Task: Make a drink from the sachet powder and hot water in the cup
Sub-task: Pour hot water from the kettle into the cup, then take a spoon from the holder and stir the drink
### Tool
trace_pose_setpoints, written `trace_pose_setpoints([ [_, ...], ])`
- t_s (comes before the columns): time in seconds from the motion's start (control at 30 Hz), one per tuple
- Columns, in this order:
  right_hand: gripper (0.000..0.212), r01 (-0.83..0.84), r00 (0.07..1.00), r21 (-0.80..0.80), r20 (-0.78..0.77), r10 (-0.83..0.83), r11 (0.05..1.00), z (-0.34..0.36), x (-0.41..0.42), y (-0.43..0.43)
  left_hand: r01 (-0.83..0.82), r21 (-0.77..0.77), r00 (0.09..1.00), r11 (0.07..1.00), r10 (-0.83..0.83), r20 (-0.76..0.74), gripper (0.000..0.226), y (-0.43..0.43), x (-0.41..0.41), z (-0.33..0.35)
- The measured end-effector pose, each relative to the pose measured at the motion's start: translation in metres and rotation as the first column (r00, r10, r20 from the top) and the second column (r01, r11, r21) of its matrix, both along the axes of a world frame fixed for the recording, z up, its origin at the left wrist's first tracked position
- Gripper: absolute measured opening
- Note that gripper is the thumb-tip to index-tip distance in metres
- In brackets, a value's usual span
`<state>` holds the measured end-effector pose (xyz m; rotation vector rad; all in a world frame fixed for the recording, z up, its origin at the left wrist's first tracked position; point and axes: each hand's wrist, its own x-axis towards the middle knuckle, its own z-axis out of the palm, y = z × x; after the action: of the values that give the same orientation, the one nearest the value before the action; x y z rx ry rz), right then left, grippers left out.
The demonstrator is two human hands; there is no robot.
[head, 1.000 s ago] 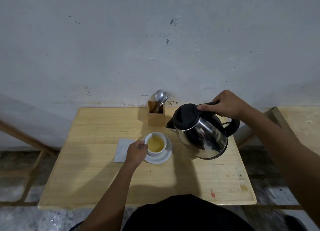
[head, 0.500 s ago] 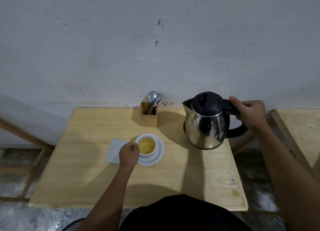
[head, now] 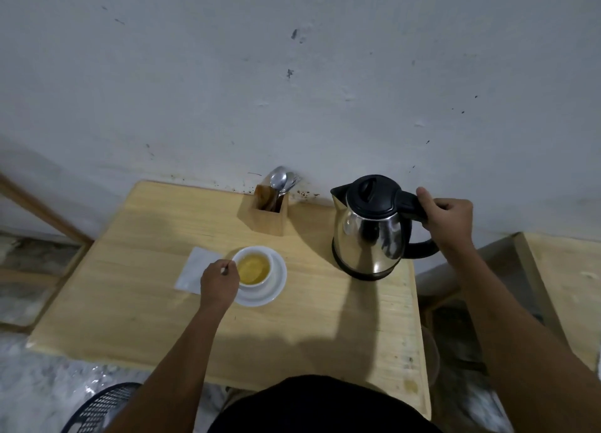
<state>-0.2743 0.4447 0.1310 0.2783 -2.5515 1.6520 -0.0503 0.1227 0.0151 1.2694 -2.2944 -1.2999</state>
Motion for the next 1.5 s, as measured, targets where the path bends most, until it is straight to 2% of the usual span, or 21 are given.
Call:
trace_pose_setpoints([
  [0.13, 0.059, -0.034, 0.999, -0.012, 0.0, 0.034, 0.999, -0.007, -0.011, 0.004, -0.021, -0.047, 0.999, 0.999, 0.023, 0.026, 0.041, 0.003, -0.003, -0.001],
  [0.27, 0.072, -0.063, 0.997, -0.06, 0.031, 0.064, 0.996, -0.01, -0.021, 0.009, -0.048, -0.044, 0.999, 0.998, 0.049, 0.024, 0.033, 0.006, -0.004, -0.003],
  [0.37, 0.064, -0.068, 0.995, -0.064, 0.07, 0.072, 0.996, -0.007, -0.028, 0.012, -0.051, -0.036, 0.998, 0.998, 0.052, 0.029, 0.03, 0.005, -0.004, -0.003],
  [0.57, 0.077, -0.052, 0.991, -0.14, 0.117, 0.069, 0.989, -0.012, -0.039, 0.021, -0.06, -0.04, 0.997, 0.997, 0.061, 0.036, 0.031, 0.009, -0.004, 0.002],
  [0.77, 0.064, -0.036, 0.994, -0.141, 0.098, 0.05, 0.989, -0.021, -0.039, 0.027, -0.042, -0.075, 0.998, 0.996, 0.046, 0.042, 0.033, 0.01, -0.005, 0.004],
  [0.93, 0.064, -0.04, 0.997, -0.115, 0.068, 0.049, 0.993, -0.026, -0.038, 0.026, -0.031, -0.074, 0.998, 0.997, 0.035, 0.052, 0.033, 0.011, -0.005, 0.005],
  [1.17, 0.043, -0.028, 0.998, 0.035, -0.057, 0.029, 0.999, -0.03, -0.026, 0.014, -0.014, -0.093, 0.999, 0.996, 0.019, 0.051, 0.034, 0.012, -0.004, 0.005],
  [1.33, 0.028, 0.154, 0.981, 0.136, -0.136, -0.136, 0.979, -0.022, -0.004, -0.005, 0.016, -0.082, 0.997, 0.997, -0.009, 0.077, 0.036, 0.007, -0.003, 0.003],
  [1.43, 0.021, 0.223, 0.929, 0.246, -0.347, -0.129, 0.943, -0.012, 0.016, -0.032, 0.018, -0.058, 0.997, 0.998, -0.014, 0.071, 0.036, 0.003, -0.002, 0.003],
  [1.5, 0.015, 0.249, 0.852, 0.301, -0.52, -0.061, 0.921, -0.008, 0.03, -0.055, 0.042, -0.036, 0.996, 0.998, -0.039, 0.079, 0.035, -0.001, 0.0, 0.004],
])
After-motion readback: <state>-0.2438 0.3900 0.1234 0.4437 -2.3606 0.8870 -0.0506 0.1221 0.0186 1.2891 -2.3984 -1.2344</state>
